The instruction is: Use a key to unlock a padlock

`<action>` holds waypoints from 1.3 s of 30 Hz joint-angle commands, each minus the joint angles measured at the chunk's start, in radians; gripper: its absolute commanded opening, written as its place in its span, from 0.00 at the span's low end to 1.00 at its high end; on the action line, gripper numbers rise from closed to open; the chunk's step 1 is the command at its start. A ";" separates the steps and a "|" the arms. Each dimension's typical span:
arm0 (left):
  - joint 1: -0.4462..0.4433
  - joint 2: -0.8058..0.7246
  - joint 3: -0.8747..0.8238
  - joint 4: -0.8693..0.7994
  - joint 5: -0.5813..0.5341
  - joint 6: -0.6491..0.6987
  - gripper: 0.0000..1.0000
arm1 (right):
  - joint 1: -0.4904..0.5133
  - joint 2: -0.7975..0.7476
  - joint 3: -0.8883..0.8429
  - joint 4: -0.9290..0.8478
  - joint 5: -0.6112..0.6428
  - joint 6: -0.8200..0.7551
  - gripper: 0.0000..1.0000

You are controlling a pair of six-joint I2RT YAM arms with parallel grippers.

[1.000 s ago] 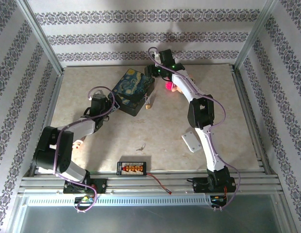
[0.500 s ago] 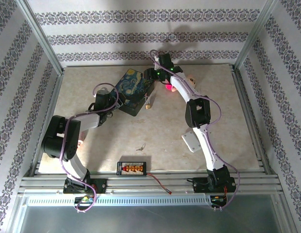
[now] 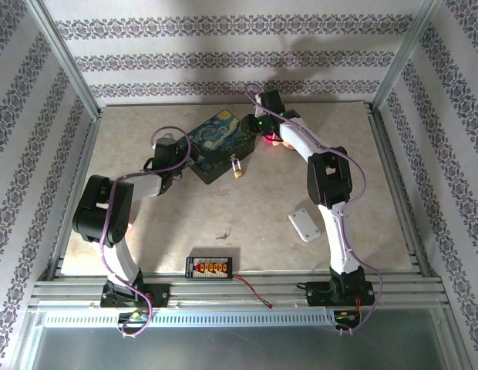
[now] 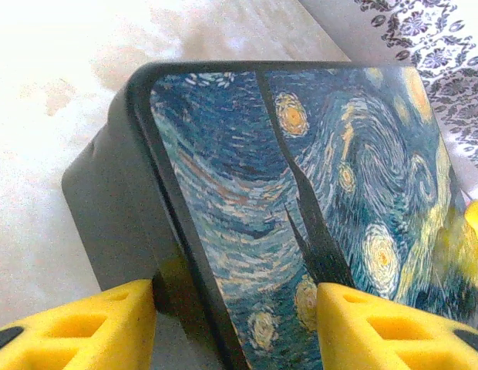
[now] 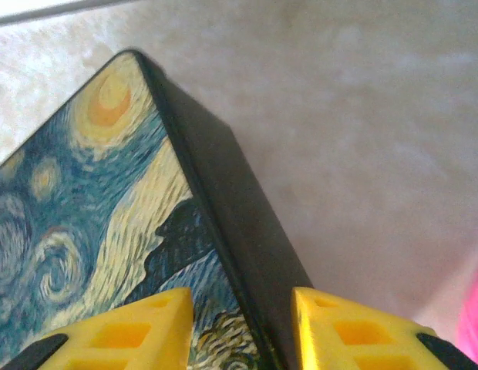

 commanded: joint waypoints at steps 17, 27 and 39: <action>-0.135 -0.037 -0.056 0.049 0.064 -0.020 0.58 | 0.100 -0.421 -0.614 0.167 0.179 0.125 0.40; -0.132 -0.182 -0.039 -0.071 -0.047 0.061 0.91 | 0.096 -0.550 -0.591 -0.002 0.366 0.015 0.68; -0.112 -0.411 -0.140 -0.222 -0.168 0.124 0.99 | 0.261 -0.854 -0.885 -0.057 0.413 0.143 0.62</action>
